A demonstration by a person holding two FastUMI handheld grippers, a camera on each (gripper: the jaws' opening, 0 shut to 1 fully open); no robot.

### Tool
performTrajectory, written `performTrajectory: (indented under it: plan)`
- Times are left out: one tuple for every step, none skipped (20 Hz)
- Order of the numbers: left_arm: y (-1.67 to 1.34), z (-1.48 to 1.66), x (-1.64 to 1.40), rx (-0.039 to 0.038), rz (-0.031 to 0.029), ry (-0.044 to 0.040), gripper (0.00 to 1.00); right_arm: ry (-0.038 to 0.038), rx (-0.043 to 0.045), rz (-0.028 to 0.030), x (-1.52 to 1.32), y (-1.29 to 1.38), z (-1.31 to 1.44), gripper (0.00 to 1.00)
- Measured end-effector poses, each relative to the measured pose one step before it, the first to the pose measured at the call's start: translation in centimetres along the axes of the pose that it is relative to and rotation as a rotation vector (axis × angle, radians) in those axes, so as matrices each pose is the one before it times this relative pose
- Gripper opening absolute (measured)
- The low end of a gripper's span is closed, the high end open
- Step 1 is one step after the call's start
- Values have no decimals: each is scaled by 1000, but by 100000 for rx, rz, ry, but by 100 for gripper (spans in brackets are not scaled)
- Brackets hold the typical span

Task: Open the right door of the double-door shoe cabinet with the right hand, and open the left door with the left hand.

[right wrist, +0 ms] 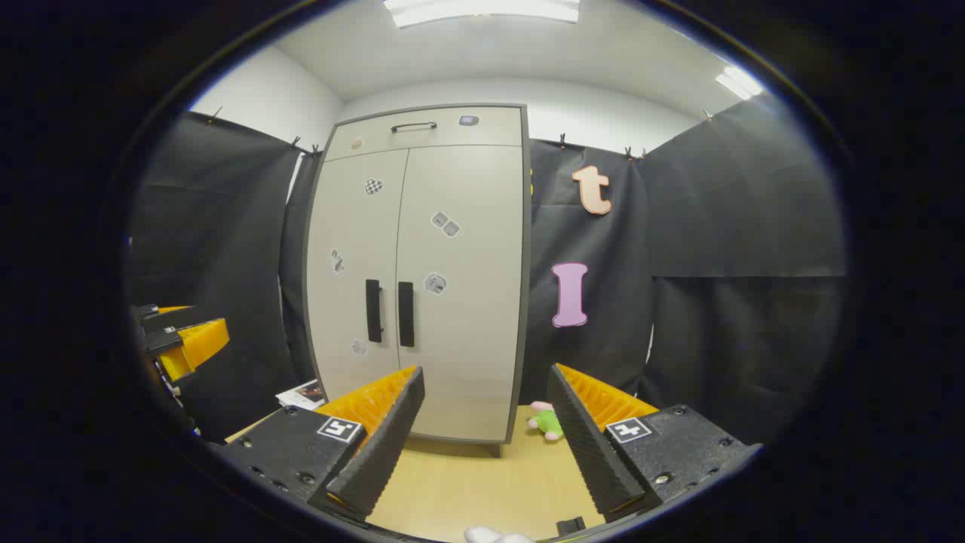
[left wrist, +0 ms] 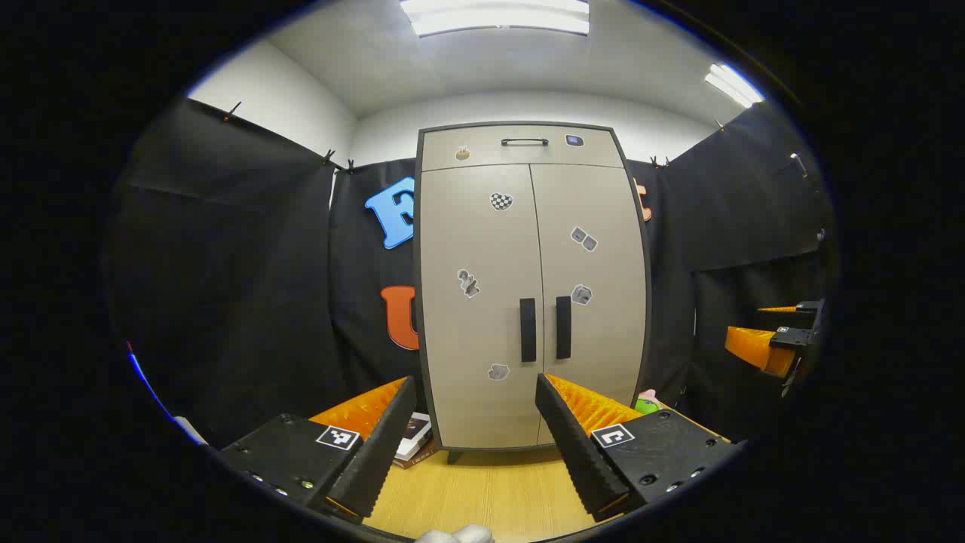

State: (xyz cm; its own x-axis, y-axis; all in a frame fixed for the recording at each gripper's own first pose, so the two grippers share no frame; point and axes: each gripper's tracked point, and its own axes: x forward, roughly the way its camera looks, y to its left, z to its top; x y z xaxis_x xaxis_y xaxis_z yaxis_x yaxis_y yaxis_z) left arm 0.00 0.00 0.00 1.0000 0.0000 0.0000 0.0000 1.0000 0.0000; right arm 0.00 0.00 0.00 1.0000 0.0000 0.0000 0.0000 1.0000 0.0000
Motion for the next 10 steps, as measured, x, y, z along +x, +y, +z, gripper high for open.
performTrajectory:
  plan:
    - [27, 16, 73, 84, -37, -65, 96, 34, 30, -141, 130, -13, 16, 100]
    - [-19, -8, 71, -29, -37, 136, 96, -116, 33, -197, 159, -33, 9, 100]
    - [0, -16, 52, 35, -30, -34, 96, 214, 9, -339, 147, -14, -6, 100]
    - [101, -57, -49, -19, 118, 173, 96, -38, 122, -50, -9, 16, -78, 100]
    - [-4, -40, 22, -45, -37, -21, 96, 315, -8, -127, 218, 71, -1, 100]
    - [105, 67, 69, 23, 129, -25, 96, 381, -20, 58, 253, 36, -224, 100]
    - [18, -37, -16, 141, -18, 209, 96, 132, 160, 142, 270, 135, -41, 100]
    - [91, -15, 54, 43, 245, -42, 96, 285, 36, 151, 47, 148, -25, 100]
    - [64, -21, -3, -88, -5, 201, 96, -70, -36, 162, 134, 128, 63, 100]
    - [89, -41, 19, -136, 201, -17, 96, -126, -114, -86, 91, 5, 57, 100]
